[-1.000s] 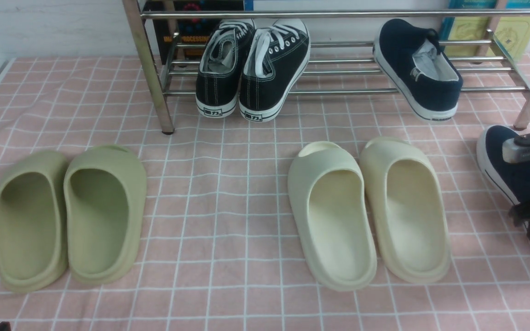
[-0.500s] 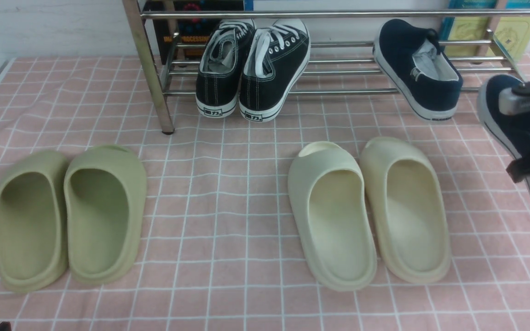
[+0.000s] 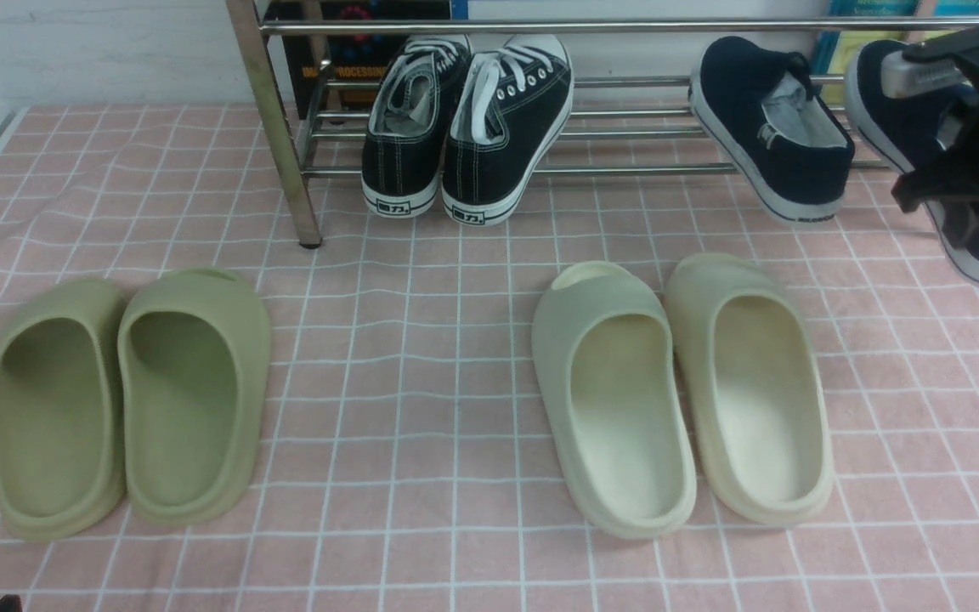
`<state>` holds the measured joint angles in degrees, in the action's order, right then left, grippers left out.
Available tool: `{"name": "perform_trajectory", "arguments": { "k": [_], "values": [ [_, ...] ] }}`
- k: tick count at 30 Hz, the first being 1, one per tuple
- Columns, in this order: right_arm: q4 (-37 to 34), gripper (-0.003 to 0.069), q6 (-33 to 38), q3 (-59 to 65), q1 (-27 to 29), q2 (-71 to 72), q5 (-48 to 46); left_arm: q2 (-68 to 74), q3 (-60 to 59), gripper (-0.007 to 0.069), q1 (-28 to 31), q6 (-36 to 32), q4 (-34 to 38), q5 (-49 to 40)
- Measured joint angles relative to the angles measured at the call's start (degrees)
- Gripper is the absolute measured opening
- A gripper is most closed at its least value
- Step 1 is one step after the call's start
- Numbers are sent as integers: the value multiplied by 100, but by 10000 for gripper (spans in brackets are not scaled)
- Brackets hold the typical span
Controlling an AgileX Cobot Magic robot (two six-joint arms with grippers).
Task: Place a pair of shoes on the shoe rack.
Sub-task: Use the right arm to put a shoe into the shoe rack
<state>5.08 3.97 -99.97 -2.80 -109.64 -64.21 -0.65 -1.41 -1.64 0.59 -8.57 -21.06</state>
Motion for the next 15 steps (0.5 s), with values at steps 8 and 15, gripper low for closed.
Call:
{"name": "perform_trajectory", "arguments": {
  "k": [8, 15],
  "values": [
    [11, 16, 113, -1648, 0, -1264, -114, 0, 0, 232, 0, 0, 0, 0],
    [-2, 16, 152, -3244, 0, -2422, -212, 0, 0, 233, 0, 0, 0, 0]
  ]
}}
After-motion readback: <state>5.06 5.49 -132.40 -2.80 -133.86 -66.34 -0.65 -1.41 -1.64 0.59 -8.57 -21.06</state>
